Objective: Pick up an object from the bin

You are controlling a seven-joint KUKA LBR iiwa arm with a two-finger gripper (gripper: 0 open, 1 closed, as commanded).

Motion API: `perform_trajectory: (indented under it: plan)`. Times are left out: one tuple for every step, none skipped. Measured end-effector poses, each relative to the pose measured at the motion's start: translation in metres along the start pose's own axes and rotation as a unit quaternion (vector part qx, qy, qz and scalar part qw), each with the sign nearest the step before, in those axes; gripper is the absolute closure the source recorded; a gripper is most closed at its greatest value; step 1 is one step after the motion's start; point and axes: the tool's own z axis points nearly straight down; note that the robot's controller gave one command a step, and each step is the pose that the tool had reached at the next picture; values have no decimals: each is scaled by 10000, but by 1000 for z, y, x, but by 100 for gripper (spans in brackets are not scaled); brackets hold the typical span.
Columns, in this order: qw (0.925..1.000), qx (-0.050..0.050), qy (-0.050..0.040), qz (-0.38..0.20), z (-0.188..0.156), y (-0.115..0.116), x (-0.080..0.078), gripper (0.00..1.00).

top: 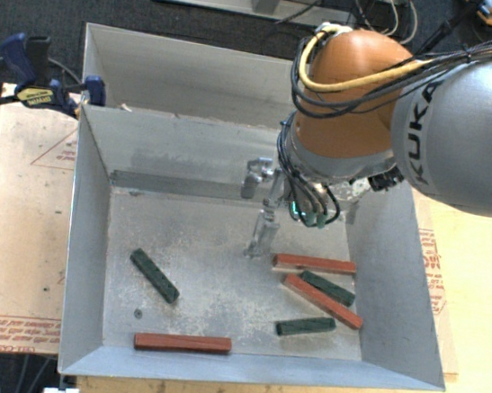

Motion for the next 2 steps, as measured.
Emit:
perform_trajectory:
  plan:
    - [9994, -5, 9, 359, 88, 60, 23, 0]
    - [9908, -12, -26, 1353, 159, 118, 91, 0]
